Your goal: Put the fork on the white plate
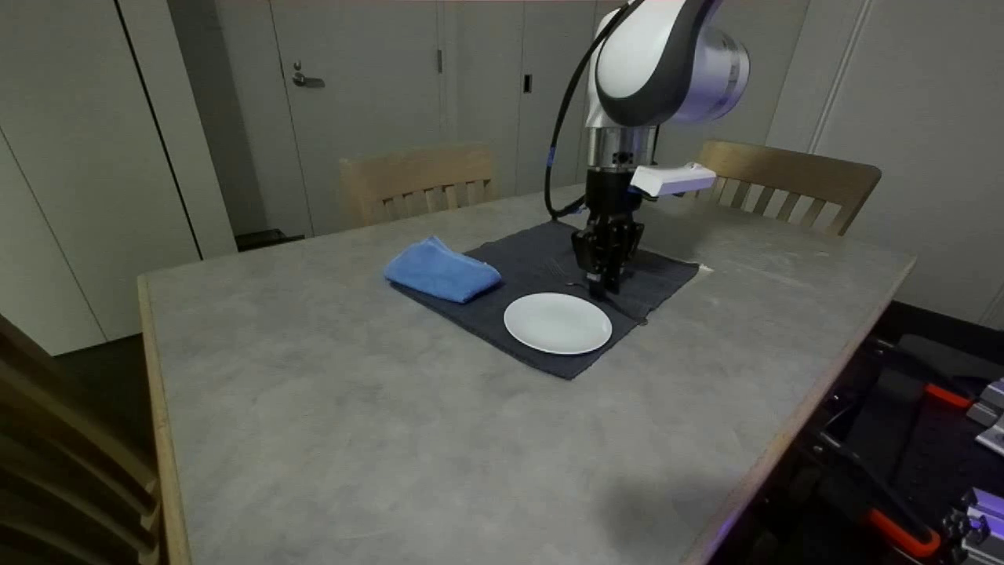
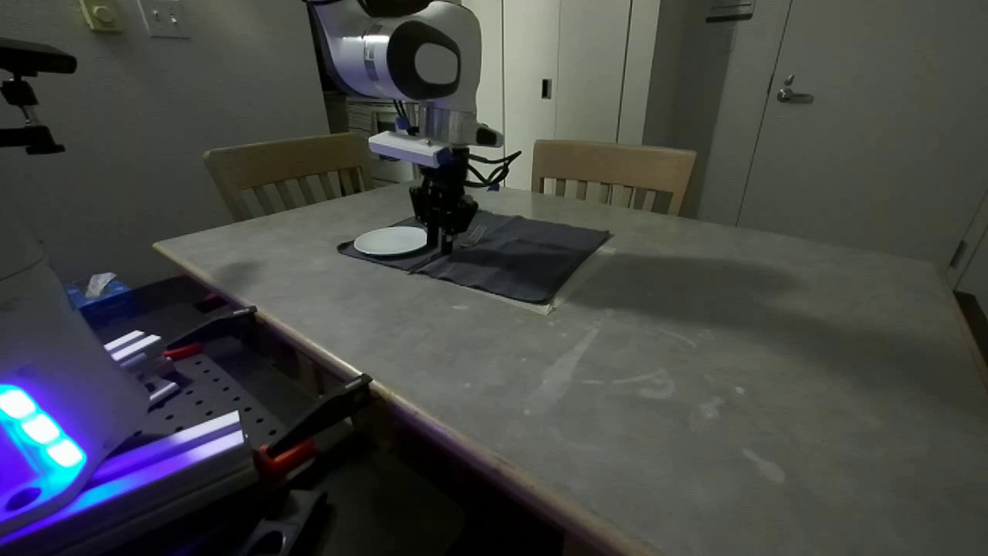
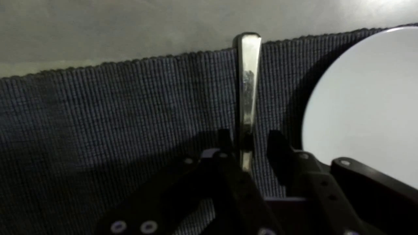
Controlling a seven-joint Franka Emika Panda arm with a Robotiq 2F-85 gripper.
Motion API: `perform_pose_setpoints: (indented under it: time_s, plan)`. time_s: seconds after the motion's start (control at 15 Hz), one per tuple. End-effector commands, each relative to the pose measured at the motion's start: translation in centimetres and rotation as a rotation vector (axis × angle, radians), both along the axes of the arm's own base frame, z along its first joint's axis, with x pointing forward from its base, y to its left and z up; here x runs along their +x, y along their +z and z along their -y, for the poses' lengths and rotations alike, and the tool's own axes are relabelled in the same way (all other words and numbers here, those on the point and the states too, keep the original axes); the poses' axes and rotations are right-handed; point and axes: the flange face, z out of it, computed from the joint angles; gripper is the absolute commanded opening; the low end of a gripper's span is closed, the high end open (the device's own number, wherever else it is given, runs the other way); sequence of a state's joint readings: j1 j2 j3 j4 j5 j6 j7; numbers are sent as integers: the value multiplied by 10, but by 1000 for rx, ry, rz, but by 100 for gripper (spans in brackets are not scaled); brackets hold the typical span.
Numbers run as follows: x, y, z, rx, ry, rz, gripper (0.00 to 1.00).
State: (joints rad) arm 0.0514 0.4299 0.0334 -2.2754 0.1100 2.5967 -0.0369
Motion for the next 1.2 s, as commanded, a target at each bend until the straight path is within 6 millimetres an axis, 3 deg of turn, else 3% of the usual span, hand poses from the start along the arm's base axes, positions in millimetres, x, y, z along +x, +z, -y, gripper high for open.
perform_pose_setpoints:
  time_s: [0.0, 0.07, 0.2, 0.33, 0.4, 0.6, 0.93, 1.13]
  plan:
    - [6, -7, -4, -15, -12, 19, 19]
    - [7, -8, -4, -16, -17, 21, 16]
    - [7, -7, -5, -17, -25, 25, 28]
    - [8, -8, -6, -21, -35, 29, 48]
    - [8, -8, -6, -24, -41, 31, 51]
    - [10, -9, -7, -26, -52, 43, 52]
    - [12, -12, -7, -22, -56, 54, 43]
    - [13, -17, -6, -23, -59, 55, 48]
